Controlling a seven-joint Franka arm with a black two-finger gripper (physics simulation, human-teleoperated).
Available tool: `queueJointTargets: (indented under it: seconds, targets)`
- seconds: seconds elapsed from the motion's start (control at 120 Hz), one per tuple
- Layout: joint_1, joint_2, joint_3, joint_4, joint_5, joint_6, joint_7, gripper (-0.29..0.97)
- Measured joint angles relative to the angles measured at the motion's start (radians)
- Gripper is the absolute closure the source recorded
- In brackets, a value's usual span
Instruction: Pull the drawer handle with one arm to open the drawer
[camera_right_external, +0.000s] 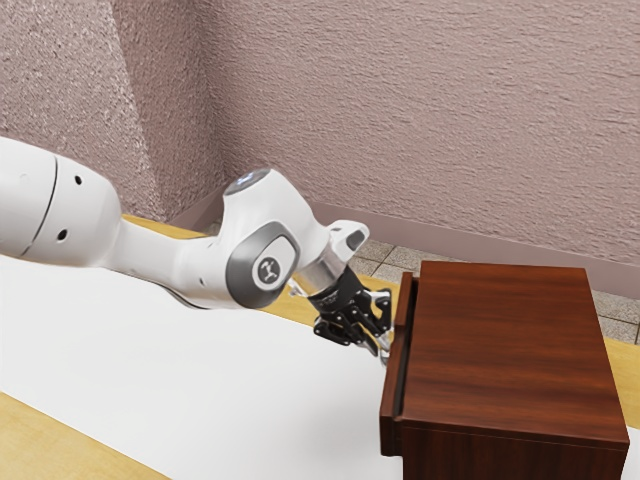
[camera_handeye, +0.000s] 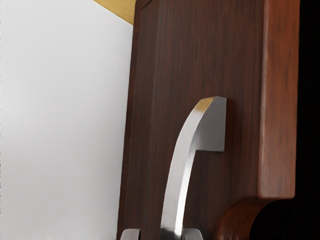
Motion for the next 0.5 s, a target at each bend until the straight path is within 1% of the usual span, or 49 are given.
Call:
queueJointTargets:
  seconds: [0.5]
  targets:
    - [0.005, -0.037, 0.014, -0.034, 0.000, -0.004, 0.001, 0.68]
